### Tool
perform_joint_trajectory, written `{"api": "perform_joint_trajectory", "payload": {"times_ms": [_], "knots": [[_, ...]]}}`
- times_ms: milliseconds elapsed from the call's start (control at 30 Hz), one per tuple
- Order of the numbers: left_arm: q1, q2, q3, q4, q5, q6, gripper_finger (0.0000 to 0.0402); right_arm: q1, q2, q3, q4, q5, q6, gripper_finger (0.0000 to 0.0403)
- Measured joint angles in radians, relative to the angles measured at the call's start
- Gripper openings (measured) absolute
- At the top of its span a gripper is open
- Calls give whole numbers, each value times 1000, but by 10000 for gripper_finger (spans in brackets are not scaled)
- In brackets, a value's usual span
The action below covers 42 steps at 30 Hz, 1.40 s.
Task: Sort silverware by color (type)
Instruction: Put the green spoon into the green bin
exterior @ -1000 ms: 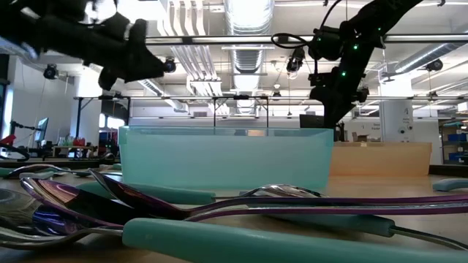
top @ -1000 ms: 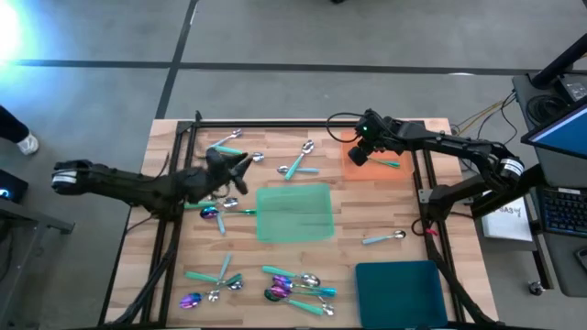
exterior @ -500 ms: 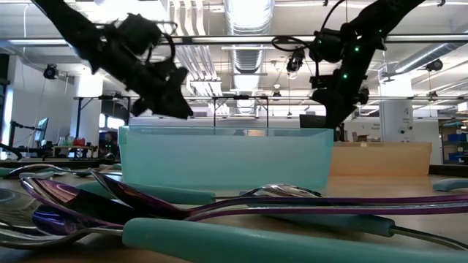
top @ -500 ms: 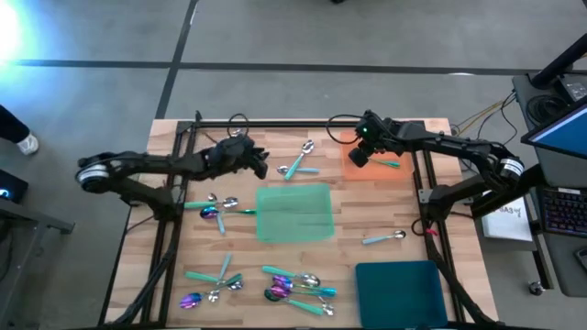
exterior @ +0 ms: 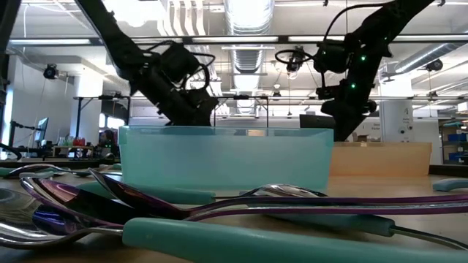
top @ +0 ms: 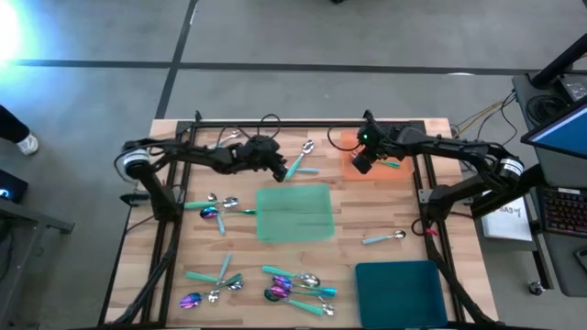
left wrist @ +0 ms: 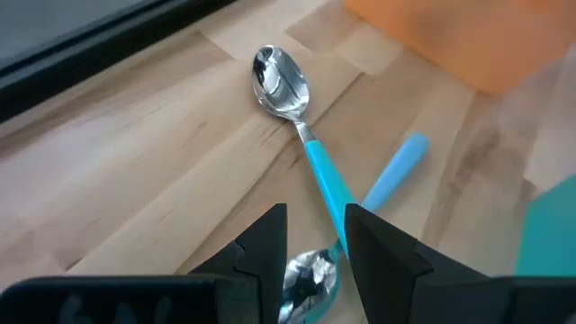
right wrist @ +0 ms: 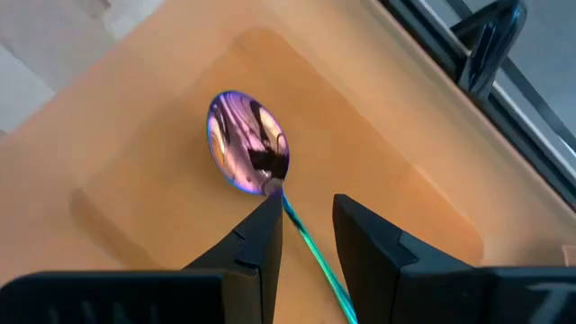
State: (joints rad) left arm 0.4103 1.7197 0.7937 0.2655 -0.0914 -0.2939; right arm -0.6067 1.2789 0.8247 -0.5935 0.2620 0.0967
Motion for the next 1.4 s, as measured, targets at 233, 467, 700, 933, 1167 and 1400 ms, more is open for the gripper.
{"api": "perform_joint_trajectory", "payload": {"times_ms": [233, 467, 700, 933, 1167, 1400], "knots": [[-1, 80, 65, -28, 65, -1, 98, 0, 0, -7, 1, 0, -3, 91], [0, 118, 178, -209, 69, 31, 98, 0, 0, -8, 1, 0, -10, 91], [2, 142, 222, -226, 49, 40, 98, 0, 0, -8, 1, 0, -27, 91], [4, 182, 222, -226, 49, -23, 98, 0, 0, -8, 1, 0, -45, 91], [3, 212, 242, -229, 56, -55, 97, 0, 0, -8, 1, 0, -58, 91], [3, 211, 292, -223, 56, -30, 97, 0, 0, -8, 1, 0, -59, 91]]}}
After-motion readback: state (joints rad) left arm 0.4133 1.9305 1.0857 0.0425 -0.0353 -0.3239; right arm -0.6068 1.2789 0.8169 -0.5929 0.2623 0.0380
